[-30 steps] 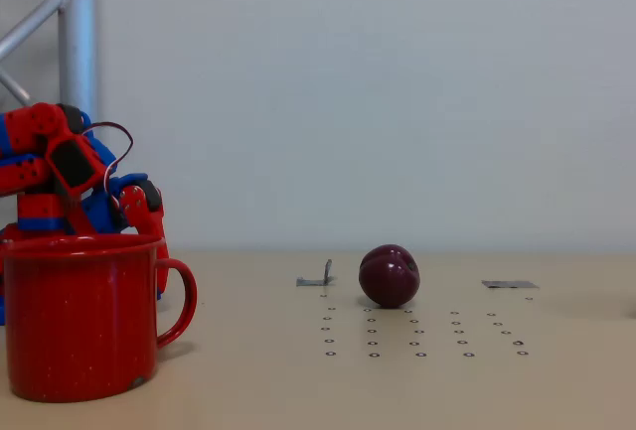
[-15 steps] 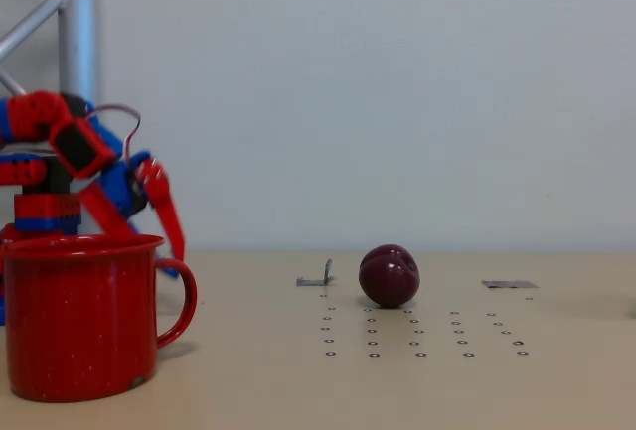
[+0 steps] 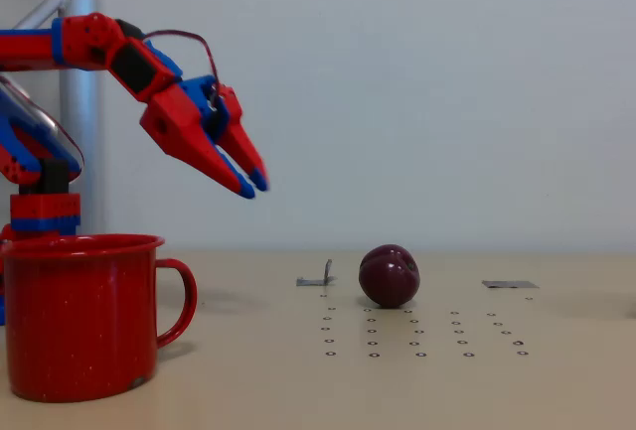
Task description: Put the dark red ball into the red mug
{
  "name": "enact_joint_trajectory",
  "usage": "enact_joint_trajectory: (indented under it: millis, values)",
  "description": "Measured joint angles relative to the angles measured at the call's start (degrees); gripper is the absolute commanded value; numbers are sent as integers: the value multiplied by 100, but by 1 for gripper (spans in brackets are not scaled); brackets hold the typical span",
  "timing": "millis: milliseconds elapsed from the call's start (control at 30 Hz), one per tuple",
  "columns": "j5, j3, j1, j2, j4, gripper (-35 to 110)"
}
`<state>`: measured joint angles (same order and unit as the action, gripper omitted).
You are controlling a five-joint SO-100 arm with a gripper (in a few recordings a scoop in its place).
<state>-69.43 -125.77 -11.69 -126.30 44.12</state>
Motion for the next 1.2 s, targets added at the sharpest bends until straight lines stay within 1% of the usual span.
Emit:
enact_joint_trajectory:
  millis: [67, 300, 367, 400, 467, 500, 567, 633, 767, 900, 1000, 1200]
  values:
    - [-527, 0, -18, 176, -141, 24]
    - [-1714, 220, 0, 747, -281, 35]
    - [-2004, 422, 0, 958, -211, 48]
    - [-2013, 536, 0, 1081, -123, 52]
    - [-2118, 773, -18, 1397, 9, 52]
    - [-2338, 932, -35, 1564, 62, 51]
    - [-2602, 1222, -44, 1890, 62, 51]
    - [-2663, 1521, -26, 2241, 9, 51]
    - [-2672, 2048, 18, 2979, -571, 49]
    - [-2663, 2584, 141, 3700, -932, 48]
    - [-2663, 2716, 158, 4008, -1292, 48]
    - [-2663, 2830, 387, 4254, -1406, 52]
